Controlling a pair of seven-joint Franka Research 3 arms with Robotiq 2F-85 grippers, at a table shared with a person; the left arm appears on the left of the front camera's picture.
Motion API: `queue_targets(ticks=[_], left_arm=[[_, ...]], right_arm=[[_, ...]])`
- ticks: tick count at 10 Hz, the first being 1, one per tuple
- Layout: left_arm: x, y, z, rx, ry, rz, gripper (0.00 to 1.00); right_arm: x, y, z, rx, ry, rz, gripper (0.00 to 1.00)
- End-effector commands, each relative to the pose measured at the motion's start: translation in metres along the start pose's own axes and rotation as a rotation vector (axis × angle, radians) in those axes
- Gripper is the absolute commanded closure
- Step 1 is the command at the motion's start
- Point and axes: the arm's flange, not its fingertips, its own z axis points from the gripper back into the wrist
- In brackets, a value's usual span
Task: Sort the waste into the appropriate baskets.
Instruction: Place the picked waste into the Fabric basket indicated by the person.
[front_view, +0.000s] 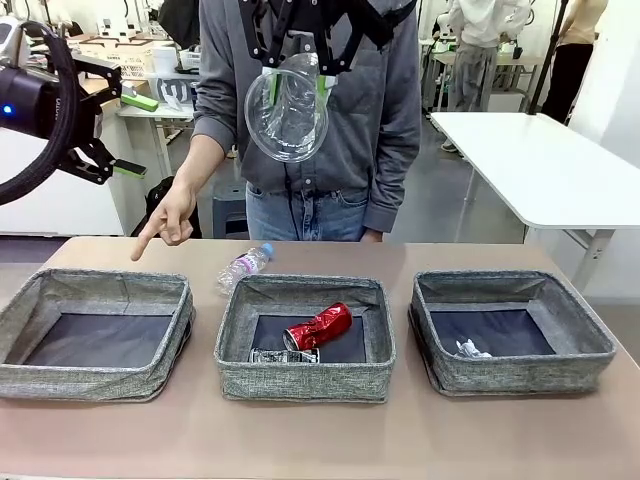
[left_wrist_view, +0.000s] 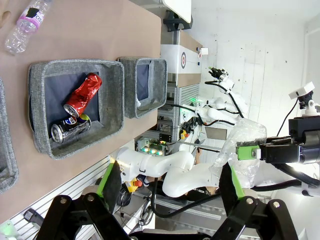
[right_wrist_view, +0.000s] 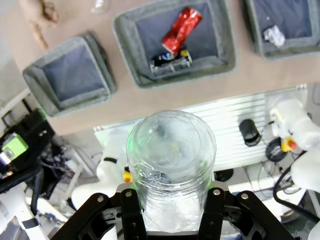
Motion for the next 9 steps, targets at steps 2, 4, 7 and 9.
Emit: queue_targets(ticks=[2, 4, 7, 9], left_arm=[[-0.002, 0.0, 0.003, 0.002, 0.009, -0.009, 0.0], [-0.002, 0.0, 0.003, 0.002, 0.009, -0.009, 0.0], [0.001, 0.03, 0.049, 0.119, -0.029, 0.0, 0.0], [-0.013, 0.058, 0.138, 0.25, -0.021, 0.014, 0.0]], right_arm=[[-0.001, 0.0, 0.003, 0.014, -0.007, 0.0, 0.52], [-0.001, 0.0, 0.003, 0.014, -0.007, 0.0, 0.52], [-0.001, 0.046, -0.042, 0.022, -0.033, 0.15, 0.52], [-0.006, 0.105, -0.08, 0.066, -0.089, 0.249, 0.52]])
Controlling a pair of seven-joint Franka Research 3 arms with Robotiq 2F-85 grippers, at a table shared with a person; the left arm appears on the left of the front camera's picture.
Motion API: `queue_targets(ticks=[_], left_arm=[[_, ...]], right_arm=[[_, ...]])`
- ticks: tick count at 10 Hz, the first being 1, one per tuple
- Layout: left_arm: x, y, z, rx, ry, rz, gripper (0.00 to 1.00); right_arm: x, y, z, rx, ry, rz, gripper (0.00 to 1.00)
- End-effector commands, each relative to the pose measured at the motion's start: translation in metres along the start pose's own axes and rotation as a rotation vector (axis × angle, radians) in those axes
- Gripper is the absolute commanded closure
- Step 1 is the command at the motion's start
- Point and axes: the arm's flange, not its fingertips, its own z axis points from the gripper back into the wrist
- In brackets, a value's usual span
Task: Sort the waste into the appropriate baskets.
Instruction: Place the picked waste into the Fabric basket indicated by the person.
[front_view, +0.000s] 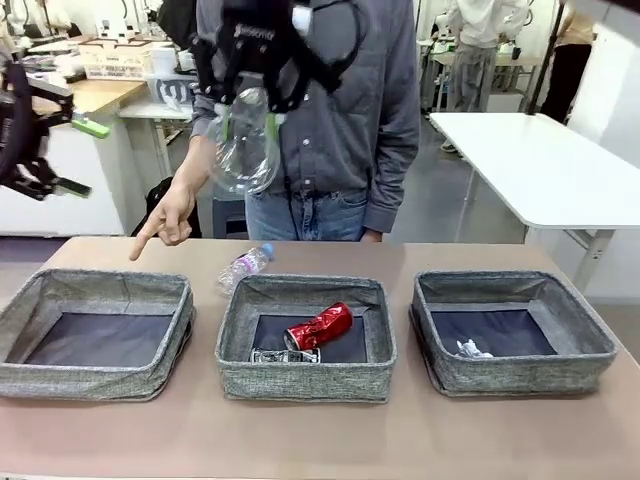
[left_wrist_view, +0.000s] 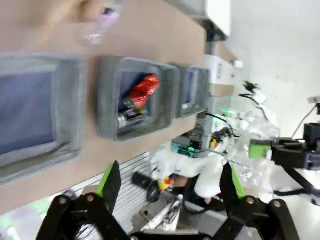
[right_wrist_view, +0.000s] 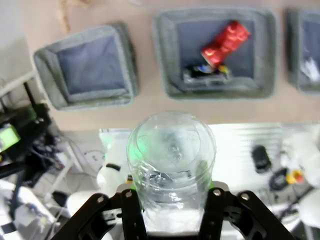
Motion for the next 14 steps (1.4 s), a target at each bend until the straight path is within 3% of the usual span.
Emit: queue_targets(ticks=[1, 2, 4, 5, 6, 7, 10, 12, 14], left_arm=[[-0.013, 0.03, 0.077, 0.097, 0.01, -0.018, 0.0], [-0.029, 0.046, 0.105, 0.102, 0.037, -0.017, 0.0], [-0.05, 0.069, 0.125, 0.117, 0.064, -0.008, 0.0], [-0.053, 0.075, 0.129, 0.084, 0.011, -0.005, 0.0], [-0.054, 0.07, 0.13, 0.127, 0.024, 0.029, 0.0], [-0.054, 0.07, 0.13, 0.127, 0.024, 0.029, 0.0], [-0.054, 0.07, 0.13, 0.127, 0.024, 0.029, 0.0], [-0.054, 0.07, 0.13, 0.127, 0.024, 0.029, 0.0], [-0.054, 0.07, 0.13, 0.127, 0.024, 0.029, 0.0]], right_arm=[[0.005, 0.05, -0.026, 0.069, -0.077, 0.108, 0.52], [0.001, 0.079, -0.042, 0.116, -0.129, 0.135, 0.52], [-0.004, 0.12, -0.076, 0.216, -0.133, 0.145, 0.52], [-0.007, 0.13, -0.09, 0.228, -0.139, 0.132, 0.52], [-0.005, 0.129, -0.095, 0.198, -0.071, 0.084, 0.52], [-0.014, 0.115, -0.097, 0.199, -0.115, 0.151, 0.52], [-0.011, 0.12, -0.108, 0.201, -0.101, 0.137, 0.52], [0.009, 0.146, -0.16, 0.181, -0.153, 0.2, 0.52], [0.018, 0.161, -0.199, 0.293, -0.142, 0.378, 0.52]])
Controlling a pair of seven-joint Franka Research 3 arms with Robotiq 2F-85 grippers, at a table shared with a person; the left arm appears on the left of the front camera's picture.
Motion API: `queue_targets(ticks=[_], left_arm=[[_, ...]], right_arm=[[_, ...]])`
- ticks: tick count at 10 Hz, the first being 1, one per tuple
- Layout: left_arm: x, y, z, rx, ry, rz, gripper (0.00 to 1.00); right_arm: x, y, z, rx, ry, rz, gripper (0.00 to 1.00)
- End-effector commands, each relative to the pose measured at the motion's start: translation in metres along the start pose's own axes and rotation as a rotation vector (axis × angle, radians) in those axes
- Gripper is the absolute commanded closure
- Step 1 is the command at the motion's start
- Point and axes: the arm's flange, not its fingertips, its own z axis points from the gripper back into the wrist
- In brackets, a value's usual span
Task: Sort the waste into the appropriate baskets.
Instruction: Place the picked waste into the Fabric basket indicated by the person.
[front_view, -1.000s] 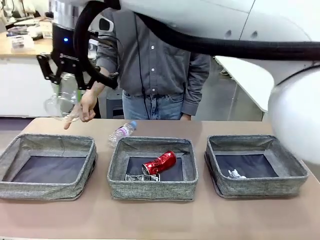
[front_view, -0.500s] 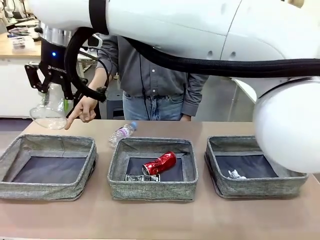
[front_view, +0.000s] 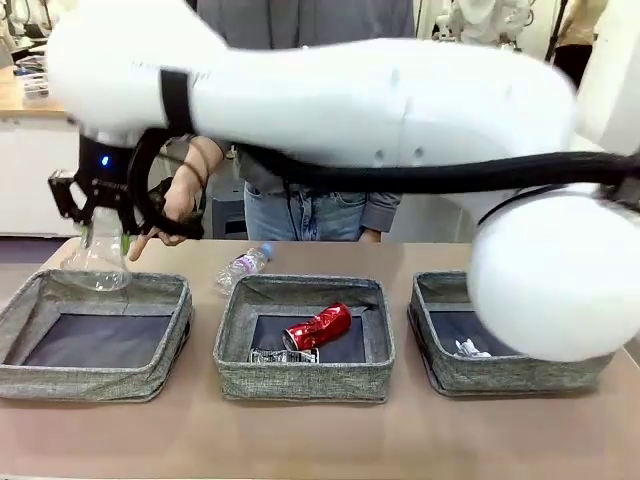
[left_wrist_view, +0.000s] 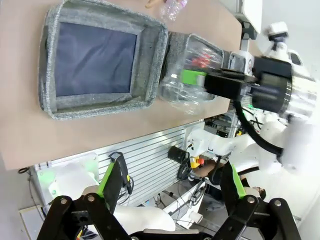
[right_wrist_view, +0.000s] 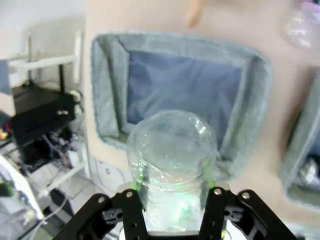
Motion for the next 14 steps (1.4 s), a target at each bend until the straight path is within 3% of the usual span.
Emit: queue_targets(ticks=[1, 5, 6, 14], left_arm=[[0.001, -0.002, 0.0, 0.004, -0.005, 0.008, 0.0], [0.001, -0.002, 0.0, 0.004, -0.005, 0.008, 0.0], [0.001, -0.002, 0.0, 0.004, -0.005, 0.008, 0.0], [0.001, -0.002, 0.0, 0.004, -0.005, 0.008, 0.0]], right_arm=[[0.005, 0.011, -0.008, 0.105, 0.008, 0.152, 0.52], [0.006, 0.002, -0.009, 0.119, 0.032, 0.135, 0.52], [0.005, 0.002, -0.01, 0.129, 0.05, 0.154, 0.0], [0.005, -0.006, -0.004, 0.114, 0.047, 0.129, 0.0]])
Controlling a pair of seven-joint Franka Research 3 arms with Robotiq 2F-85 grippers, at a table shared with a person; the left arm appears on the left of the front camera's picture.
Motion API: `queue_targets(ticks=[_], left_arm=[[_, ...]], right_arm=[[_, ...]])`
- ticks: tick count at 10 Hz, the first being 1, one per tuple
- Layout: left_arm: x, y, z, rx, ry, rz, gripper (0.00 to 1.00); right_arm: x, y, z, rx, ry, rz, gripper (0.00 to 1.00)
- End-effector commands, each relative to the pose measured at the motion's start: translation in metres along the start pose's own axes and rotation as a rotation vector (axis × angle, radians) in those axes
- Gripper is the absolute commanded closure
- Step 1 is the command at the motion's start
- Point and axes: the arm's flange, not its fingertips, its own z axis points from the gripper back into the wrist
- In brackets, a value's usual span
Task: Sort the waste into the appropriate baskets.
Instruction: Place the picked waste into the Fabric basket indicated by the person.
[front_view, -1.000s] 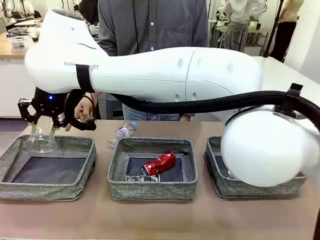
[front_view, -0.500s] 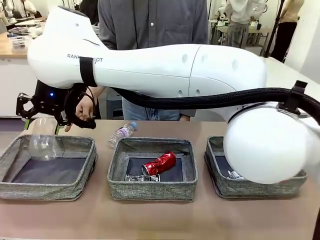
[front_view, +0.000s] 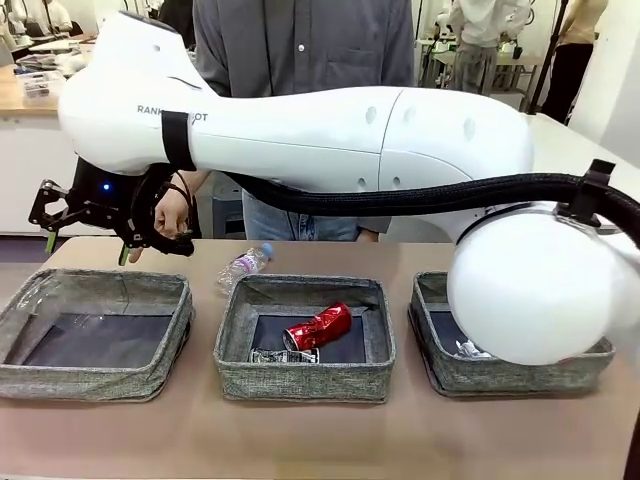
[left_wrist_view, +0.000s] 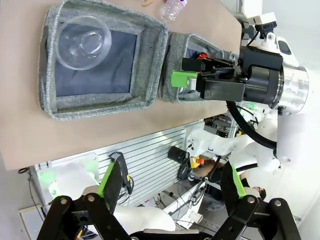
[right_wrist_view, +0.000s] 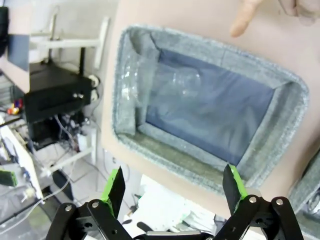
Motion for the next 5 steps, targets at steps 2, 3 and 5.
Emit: queue_targets(ticks=[2, 3, 5], left_arm=[[0.001, -0.002, 0.0, 0.004, -0.005, 0.008, 0.0], [0.001, -0.002, 0.0, 0.004, -0.005, 0.008, 0.0], [0.001, -0.002, 0.0, 0.004, -0.005, 0.008, 0.0]], right_arm=[[-0.005, -0.006, 0.01, 0.001, 0.025, 0.02, 0.0], [-0.006, -0.008, 0.01, 0.001, 0.025, 0.017, 0.0], [-0.01, -0.029, 0.025, -0.003, 0.023, 0.029, 0.0]])
